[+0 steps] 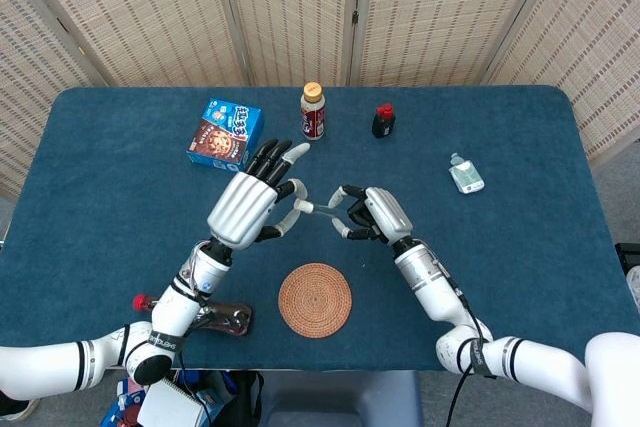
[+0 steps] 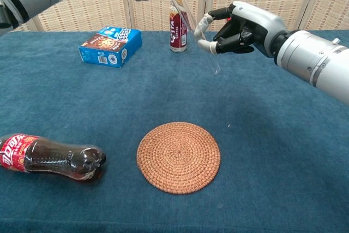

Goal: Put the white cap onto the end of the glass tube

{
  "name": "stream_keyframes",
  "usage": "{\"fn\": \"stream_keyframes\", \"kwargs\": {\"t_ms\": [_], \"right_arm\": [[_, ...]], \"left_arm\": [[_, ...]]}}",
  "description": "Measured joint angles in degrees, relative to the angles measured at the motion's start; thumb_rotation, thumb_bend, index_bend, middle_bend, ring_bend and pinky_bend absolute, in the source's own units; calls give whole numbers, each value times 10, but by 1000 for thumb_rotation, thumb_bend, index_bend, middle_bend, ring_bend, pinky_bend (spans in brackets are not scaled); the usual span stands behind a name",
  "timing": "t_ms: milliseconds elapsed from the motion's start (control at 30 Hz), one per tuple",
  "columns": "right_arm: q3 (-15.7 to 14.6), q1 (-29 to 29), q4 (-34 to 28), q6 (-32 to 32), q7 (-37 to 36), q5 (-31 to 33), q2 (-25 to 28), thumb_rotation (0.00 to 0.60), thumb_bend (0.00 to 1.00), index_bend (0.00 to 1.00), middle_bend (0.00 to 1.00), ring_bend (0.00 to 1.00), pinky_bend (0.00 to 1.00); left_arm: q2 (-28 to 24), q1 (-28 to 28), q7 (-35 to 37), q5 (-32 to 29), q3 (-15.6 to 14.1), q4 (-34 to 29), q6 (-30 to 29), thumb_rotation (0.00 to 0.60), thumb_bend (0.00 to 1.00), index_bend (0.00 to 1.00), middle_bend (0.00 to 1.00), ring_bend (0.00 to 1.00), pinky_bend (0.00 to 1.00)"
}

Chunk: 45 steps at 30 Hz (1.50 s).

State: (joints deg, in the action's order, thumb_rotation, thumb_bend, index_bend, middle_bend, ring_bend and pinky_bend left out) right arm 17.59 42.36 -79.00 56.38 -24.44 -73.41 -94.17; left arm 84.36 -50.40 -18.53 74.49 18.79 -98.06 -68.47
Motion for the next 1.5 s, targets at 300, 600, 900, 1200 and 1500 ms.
{"fn": "stream_keyframes", "kwargs": {"t_ms": [300, 600, 900, 1200, 1500], "right_arm": [[1, 1, -2, -4, 2, 6, -1, 600, 543, 886, 1000, 1000, 1000], [7, 3, -2, -4, 6, 16, -10, 600, 548, 891, 1000, 1000, 1000], [11, 2, -4, -3, 16, 32, -17, 600, 559, 895, 1000, 1000, 1000], [21, 2, -8, -3, 36, 56, -25, 600, 576, 895, 1000, 1000, 1000], [28, 2, -14, -4, 56, 76, -29, 600, 583, 895, 1000, 1000, 1000]], "left_arm": [[7, -3, -13, 13, -6, 15, -4, 600, 465, 541, 77, 0, 0], [21, -5, -40, 30, -14, 38, -15, 600, 465, 546, 77, 0, 0], [29, -5, -64, 34, -18, 51, -19, 600, 465, 554, 77, 0, 0], [32, -4, -91, 39, -23, 61, -22, 600, 465, 565, 77, 0, 0], [33, -2, -119, 55, -26, 70, -35, 600, 465, 575, 77, 0, 0]]}}
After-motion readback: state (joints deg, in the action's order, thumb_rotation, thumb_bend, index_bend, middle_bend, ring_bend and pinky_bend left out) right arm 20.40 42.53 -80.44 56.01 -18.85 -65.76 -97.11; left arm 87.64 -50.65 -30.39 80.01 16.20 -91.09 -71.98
